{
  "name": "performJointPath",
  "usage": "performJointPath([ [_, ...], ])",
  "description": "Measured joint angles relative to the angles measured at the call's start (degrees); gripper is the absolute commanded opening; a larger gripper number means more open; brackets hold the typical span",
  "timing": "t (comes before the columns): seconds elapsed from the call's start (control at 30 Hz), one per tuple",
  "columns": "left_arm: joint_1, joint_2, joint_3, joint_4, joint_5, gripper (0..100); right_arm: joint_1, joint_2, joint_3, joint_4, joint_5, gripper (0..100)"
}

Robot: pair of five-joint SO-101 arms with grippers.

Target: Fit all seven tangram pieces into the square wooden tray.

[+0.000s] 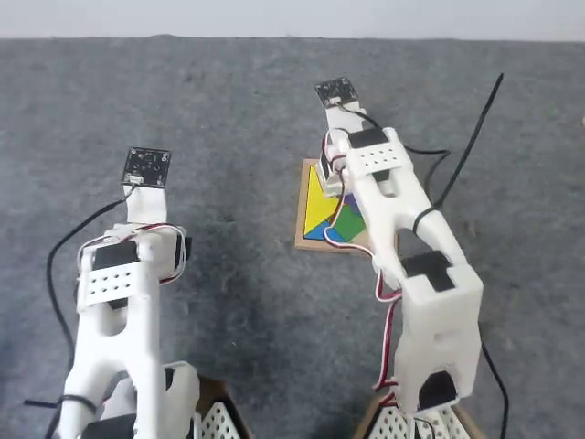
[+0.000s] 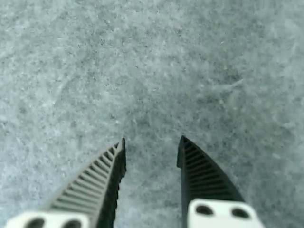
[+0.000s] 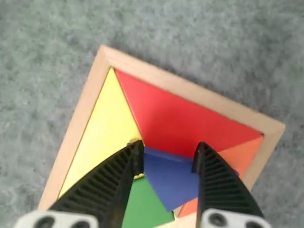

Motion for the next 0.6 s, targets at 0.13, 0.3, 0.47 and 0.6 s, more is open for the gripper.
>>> performJointPath([
  [0.13,0.00,0.00,0.00,0.00,0.00,18,0.00,-6.51,9.85,-4.22,0.00,18.3],
  [0.3,0.00,0.00,0.00,0.00,0.00,18,-1.67,-15.47,23.12,-8.26,1.41,18.3],
  [0.47,0.00,0.00,0.00,0.00,0.00,18,-2.46,-19.52,28.92,-8.79,3.34,18.3],
  [0.6,0.00,0.00,0.00,0.00,0.00,18,-2.46,-20.48,30.42,-8.79,3.78,18.3],
])
